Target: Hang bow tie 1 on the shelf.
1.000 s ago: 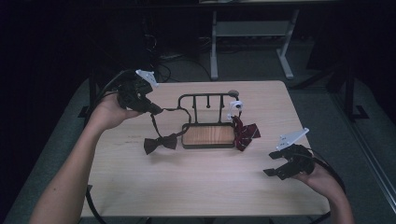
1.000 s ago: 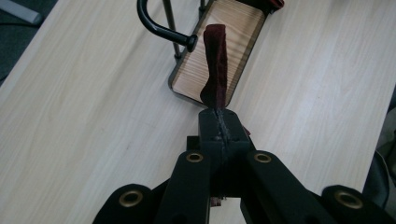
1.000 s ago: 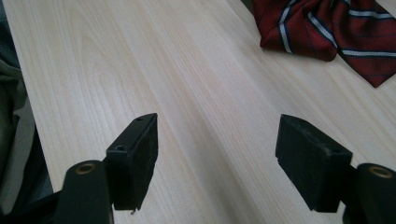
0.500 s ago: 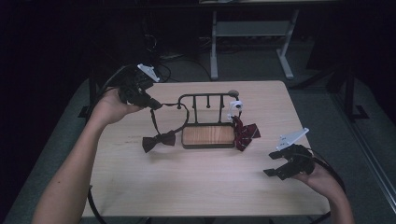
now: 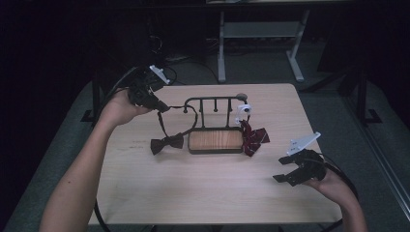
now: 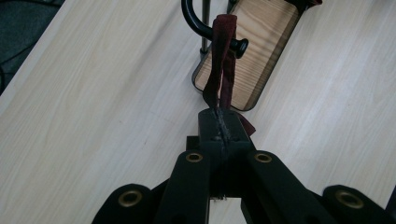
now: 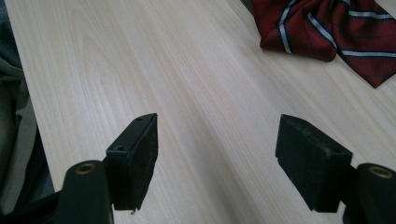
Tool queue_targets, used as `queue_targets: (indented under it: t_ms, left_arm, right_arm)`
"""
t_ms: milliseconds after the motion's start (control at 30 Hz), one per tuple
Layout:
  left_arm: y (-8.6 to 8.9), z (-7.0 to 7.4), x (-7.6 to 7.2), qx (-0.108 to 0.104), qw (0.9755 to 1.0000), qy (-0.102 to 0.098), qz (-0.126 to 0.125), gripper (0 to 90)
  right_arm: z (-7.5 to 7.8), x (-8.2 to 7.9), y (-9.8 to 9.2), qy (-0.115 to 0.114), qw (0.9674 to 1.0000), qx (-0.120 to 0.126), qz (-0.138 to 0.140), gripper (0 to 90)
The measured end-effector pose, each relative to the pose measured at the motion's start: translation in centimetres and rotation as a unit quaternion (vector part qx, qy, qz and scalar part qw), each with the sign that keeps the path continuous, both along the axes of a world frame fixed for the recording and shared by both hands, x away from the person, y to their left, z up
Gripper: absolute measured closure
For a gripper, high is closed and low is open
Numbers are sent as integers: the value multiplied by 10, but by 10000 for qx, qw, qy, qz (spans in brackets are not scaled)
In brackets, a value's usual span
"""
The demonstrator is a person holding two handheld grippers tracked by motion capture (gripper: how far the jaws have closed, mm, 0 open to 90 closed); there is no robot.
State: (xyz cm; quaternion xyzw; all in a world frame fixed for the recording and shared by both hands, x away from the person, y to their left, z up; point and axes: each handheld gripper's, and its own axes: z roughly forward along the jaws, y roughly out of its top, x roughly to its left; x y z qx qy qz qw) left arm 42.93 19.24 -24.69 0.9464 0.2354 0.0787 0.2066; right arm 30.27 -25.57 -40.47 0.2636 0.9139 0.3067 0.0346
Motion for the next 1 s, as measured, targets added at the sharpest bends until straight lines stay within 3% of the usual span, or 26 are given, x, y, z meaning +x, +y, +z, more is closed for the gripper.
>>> queue_targets:
  t_ms: [333,500,900,1000]
  left_arm:
    - [-2,-5,3,45,10000,12,78,887]
    - [-1,-7,4,34,9999,45,137,817]
    - [3,-13,-3,45,9999,160,-4,799]
    - [4,-16,-5,-47,9998,179,-21,793]
  right_arm:
    - [1,-1,-1,-18,10000,8,4,294]
    - [1,-1,-2,-29,10000,6,-6,294]
    - [1,-1,-3,-26,10000,19,-50,292]
    - [0,-1,-4,-12,10000,13,-84,286]
